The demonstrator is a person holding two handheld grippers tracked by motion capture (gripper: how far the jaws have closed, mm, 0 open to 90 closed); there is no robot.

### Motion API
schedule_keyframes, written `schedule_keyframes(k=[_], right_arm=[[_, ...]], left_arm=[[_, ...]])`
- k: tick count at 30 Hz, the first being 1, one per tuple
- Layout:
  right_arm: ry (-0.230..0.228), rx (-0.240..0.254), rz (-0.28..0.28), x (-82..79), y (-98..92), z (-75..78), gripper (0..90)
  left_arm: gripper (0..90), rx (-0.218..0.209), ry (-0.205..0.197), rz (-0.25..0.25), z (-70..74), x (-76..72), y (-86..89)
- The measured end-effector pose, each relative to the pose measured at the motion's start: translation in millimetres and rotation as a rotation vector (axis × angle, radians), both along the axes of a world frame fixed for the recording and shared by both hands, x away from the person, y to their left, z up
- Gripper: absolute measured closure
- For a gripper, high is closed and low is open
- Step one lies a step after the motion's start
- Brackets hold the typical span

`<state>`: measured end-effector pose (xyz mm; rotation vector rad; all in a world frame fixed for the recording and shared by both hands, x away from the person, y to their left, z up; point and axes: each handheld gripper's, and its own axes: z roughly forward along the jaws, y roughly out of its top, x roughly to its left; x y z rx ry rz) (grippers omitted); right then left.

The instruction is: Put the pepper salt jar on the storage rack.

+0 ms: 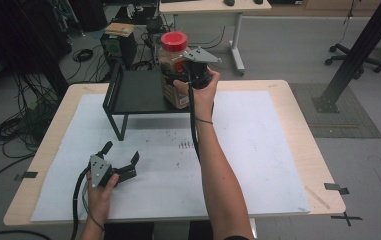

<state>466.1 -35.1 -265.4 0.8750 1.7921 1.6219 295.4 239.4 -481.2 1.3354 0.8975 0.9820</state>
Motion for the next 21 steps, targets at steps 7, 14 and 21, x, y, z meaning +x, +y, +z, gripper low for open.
schedule_keyframes(k=[7,14,21], right_arm=[[-0.001,0.006,0.002,0.5,-0.3,-0.9,23.9],[-0.001,0.007,0.002,0.5,-0.1,-1.2,23.9],[-0.003,0.009,0.001,0.4,0.0,-1.5,23.9]], left_arm=[[0.2,-0.002,0.001,0.002,0.0,0.1,-0.1],[0.2,-0.002,0.002,0.004,0.0,0.2,0.0],[0.2,-0.003,0.003,0.003,0.0,0.2,0.1]])
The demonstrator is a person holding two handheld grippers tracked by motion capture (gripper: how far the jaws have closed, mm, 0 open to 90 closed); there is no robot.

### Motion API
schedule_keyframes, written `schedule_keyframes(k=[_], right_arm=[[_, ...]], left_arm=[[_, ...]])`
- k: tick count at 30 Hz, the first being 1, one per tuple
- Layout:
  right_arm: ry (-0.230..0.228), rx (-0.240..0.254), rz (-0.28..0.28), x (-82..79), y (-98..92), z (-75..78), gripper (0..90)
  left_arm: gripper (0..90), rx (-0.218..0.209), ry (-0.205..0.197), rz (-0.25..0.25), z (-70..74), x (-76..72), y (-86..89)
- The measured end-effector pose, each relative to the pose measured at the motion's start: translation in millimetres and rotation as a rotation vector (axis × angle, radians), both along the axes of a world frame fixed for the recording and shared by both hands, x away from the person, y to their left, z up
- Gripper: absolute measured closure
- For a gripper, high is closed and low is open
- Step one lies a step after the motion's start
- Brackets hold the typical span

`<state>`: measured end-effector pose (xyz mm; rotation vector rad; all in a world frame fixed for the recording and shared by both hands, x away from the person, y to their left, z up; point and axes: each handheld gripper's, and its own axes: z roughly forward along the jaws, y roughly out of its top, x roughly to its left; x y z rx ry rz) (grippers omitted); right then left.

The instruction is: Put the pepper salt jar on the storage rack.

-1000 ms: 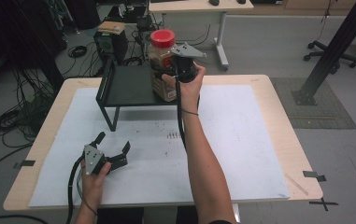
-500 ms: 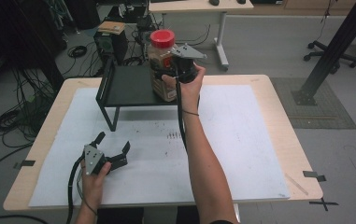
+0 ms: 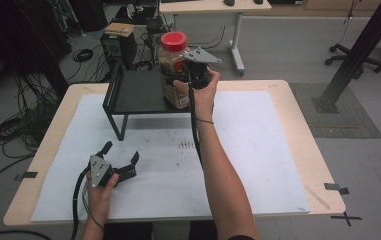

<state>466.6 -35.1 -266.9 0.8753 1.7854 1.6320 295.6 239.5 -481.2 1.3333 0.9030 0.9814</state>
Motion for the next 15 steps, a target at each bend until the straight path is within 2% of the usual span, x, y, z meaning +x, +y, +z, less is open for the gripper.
schedule_keyframes(k=[15], right_arm=[[0.000,-0.002,0.005,0.3,-0.6,-0.1,23.9]], left_arm=[[0.4,-0.009,0.008,0.001,0.1,0.5,0.4]])
